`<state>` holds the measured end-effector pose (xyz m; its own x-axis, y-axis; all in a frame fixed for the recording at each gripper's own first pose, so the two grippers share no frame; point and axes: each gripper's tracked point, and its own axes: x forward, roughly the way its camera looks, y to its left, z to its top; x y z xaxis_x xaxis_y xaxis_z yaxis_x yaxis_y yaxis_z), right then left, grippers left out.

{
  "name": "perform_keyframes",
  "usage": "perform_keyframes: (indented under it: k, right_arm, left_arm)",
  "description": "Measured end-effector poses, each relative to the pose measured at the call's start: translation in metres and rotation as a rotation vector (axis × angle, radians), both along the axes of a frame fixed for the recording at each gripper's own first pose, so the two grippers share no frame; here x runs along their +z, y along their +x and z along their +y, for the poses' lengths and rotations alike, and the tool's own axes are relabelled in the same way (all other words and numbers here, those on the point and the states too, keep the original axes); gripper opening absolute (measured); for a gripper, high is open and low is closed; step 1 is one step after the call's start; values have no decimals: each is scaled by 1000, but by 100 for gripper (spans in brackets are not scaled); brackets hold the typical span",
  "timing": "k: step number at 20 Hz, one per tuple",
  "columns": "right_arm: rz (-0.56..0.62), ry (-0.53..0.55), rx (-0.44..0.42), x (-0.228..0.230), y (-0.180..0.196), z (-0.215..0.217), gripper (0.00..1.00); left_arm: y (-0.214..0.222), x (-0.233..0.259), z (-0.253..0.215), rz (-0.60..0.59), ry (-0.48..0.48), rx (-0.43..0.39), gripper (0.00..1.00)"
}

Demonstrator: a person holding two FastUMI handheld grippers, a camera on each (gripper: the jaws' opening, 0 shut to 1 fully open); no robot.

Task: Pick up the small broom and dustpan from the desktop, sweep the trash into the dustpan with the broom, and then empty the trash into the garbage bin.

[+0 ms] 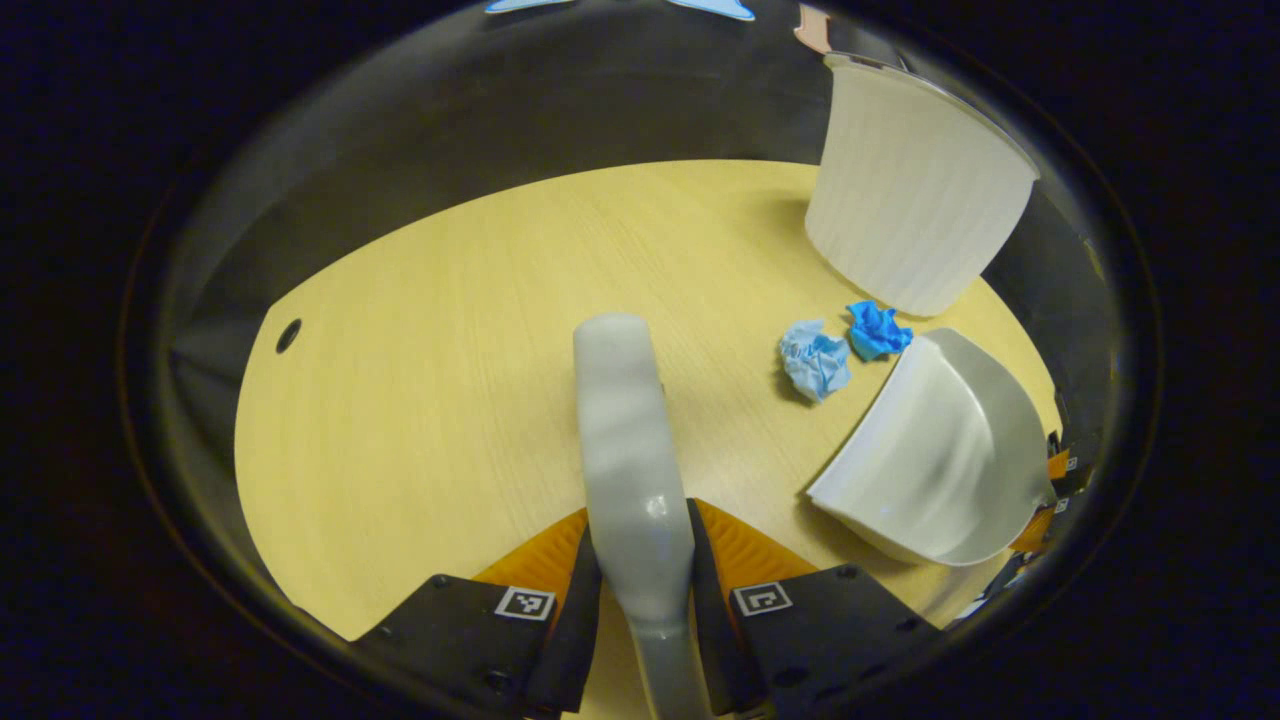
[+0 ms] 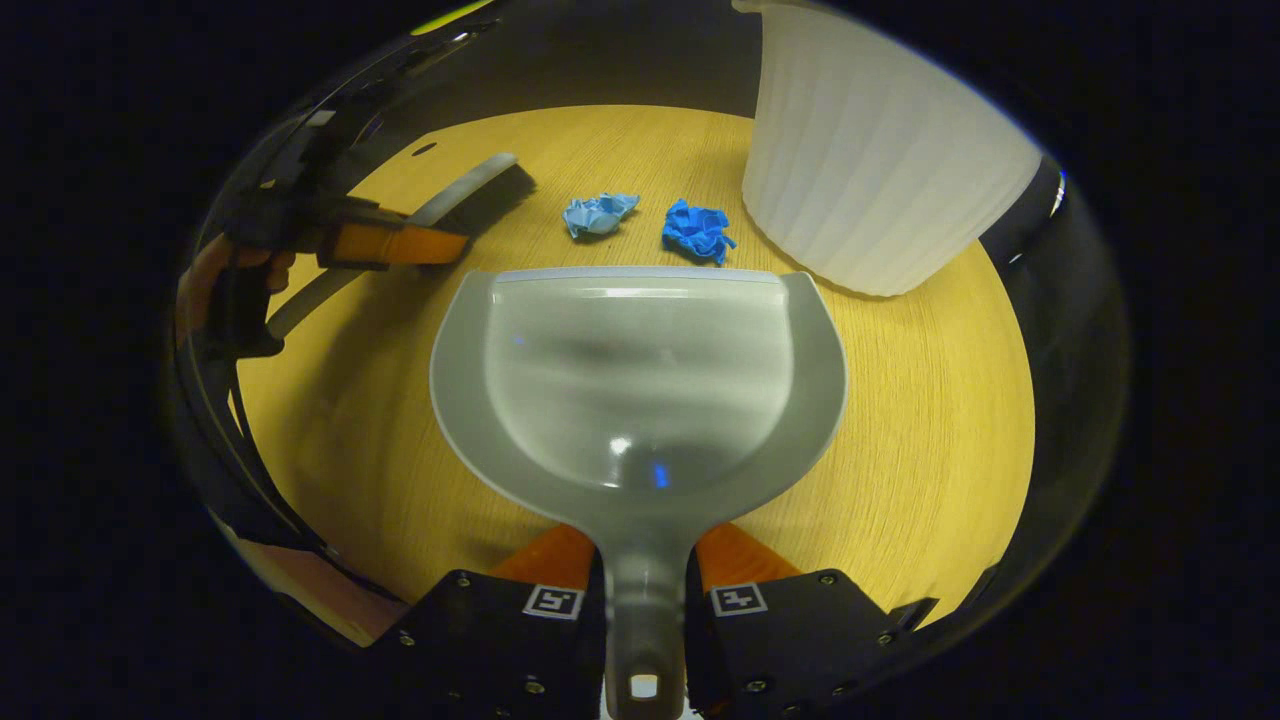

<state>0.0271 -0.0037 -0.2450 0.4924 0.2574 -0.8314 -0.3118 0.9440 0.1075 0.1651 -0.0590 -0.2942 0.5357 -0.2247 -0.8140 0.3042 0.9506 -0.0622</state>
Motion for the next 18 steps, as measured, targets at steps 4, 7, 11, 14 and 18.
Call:
perform_keyframes:
  k: [4, 7, 11, 14, 18]
  right_arm:
    - [0, -33, 50, -2, 2, -20, 31]
    - [-4, -45, 90, -1, 6, -28, 32]
    - [-15, -67, 138, -2, 9, -38, 31]
    - [-17, -62, 161, -3, 9, -42, 32]
    - [-29, -64, 188, 1, 6, -35, 32]
  left_arm:
    - [18, -1, -28, 25, 19, -96, 48]
    - [24, 0, -50, 53, 16, -178, 53]
    - [24, 5, -75, 86, 27, -326, 51]
    - [26, 13, -86, 98, 36, -435, 51]
    - [32, 27, -95, 103, 11, -548, 52]
